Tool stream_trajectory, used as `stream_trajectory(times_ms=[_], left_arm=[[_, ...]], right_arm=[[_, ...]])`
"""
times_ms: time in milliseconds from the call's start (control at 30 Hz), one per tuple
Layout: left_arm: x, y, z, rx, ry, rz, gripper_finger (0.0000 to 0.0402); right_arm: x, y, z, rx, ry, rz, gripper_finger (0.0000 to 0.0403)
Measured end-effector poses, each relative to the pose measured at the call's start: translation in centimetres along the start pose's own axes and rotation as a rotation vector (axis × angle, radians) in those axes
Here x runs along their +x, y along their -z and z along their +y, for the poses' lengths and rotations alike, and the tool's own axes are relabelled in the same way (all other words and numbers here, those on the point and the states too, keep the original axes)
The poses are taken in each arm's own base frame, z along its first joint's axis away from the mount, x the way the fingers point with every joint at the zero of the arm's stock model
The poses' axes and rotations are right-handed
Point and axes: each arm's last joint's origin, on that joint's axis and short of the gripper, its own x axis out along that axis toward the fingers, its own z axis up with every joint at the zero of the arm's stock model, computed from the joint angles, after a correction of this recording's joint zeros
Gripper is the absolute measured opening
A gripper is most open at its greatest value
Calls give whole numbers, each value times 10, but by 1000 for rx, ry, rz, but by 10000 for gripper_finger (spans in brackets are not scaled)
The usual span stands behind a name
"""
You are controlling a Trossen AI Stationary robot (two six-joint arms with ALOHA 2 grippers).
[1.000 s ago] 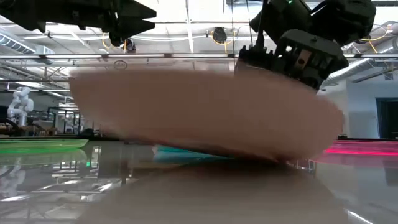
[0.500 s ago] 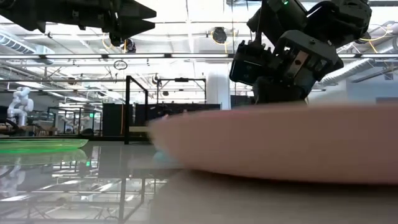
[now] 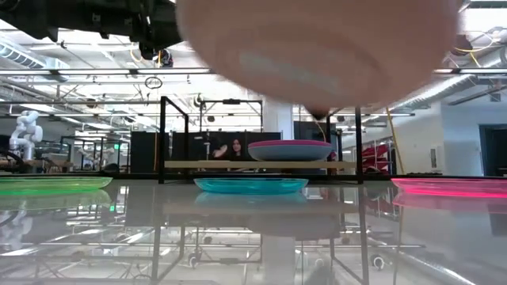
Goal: Place and stack plates onto a shelf
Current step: Stack the large light orange plate on top of the large pink plate on the shelf
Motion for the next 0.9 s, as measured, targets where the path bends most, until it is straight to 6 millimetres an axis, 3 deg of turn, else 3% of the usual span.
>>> stream_trajectory(times_ms=[267, 533, 700, 900], left_arm=[[0, -2, 0, -23, -9, -20, 202], [0, -2, 0, -26, -9, -23, 202], [0, -3, 0, -26, -9, -25, 202], [0, -2, 0, -26, -9, -25, 202]], right_arm=[[-83, -57, -29, -97, 347, -344, 1], [-149, -77, -90, -30, 733, -506, 0], [-166, -75, -126, 34, 863, -510, 0], [-162, -64, -157, 99, 929, -439, 0]])
